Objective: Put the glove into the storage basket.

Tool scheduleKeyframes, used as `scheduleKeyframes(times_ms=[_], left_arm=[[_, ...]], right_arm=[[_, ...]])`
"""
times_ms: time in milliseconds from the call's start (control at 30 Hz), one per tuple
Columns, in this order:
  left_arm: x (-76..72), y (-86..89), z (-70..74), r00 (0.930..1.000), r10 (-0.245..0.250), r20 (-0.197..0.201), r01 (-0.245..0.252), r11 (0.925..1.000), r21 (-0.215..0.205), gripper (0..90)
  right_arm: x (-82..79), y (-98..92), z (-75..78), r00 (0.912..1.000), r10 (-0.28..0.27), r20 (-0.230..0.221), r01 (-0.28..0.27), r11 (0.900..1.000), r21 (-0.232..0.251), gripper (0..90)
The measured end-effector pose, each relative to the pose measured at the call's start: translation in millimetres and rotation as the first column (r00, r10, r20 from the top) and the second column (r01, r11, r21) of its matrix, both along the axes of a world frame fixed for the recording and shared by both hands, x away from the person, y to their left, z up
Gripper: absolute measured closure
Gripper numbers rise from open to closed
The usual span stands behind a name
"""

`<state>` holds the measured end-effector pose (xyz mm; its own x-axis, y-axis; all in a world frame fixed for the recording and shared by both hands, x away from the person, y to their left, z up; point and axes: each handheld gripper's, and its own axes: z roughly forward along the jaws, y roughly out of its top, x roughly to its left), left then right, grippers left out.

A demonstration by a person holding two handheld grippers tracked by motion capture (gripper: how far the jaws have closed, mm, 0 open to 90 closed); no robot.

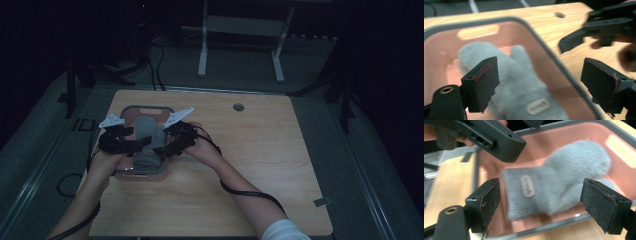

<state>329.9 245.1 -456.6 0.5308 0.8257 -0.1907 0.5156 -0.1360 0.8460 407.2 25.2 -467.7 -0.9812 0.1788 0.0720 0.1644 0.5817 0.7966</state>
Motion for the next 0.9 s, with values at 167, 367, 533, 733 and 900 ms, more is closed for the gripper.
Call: scheduleKeyframes(times_ms=[167, 367, 533, 733, 900], left_arm=[[-26.6, -10.0, 1.1, 0.9877, -0.108, 0.113, 0.112, 0.9933, -0.029, 15.3], [-49.0, -24.4, -3.9, 0.966, -0.201, 0.163, 0.214, 0.9744, -0.068, 15.3], [-63.5, -43.2, -11.7, 0.9474, -0.273, 0.167, 0.284, 0.9576, -0.047, 15.3], [-74.4, -66.5, -23.9, 0.9294, -0.33, 0.165, 0.339, 0.9405, -0.027, 15.3], [-77.2, -80.6, -37.1, 0.9144, -0.373, 0.157, 0.38, 0.9248, -0.016, 15.3]], right_arm=[[-13.2, -12.9, -0.4, 0.9967, 0.081, -0.007, -0.081, 0.996, 0.037, 16.4], [-25.1, -27.8, -1.1, 0.9967, 0.081, 0.008, -0.081, 0.996, 0.037, 16.3], [-30.4, -42.2, -8.3, 0.9976, 0.068, 0.016, -0.068, 0.998, 0.016, 16.3], [-30.1, -63.8, -28.8, 0.9986, 0.053, 0.009, -0.052, 0.998, -0.019, 16.2], [-31.6, -81.6, -46.8, 0.9994, 0.032, -0.013, -0.033, 0.999, -0.033, 16.2]])
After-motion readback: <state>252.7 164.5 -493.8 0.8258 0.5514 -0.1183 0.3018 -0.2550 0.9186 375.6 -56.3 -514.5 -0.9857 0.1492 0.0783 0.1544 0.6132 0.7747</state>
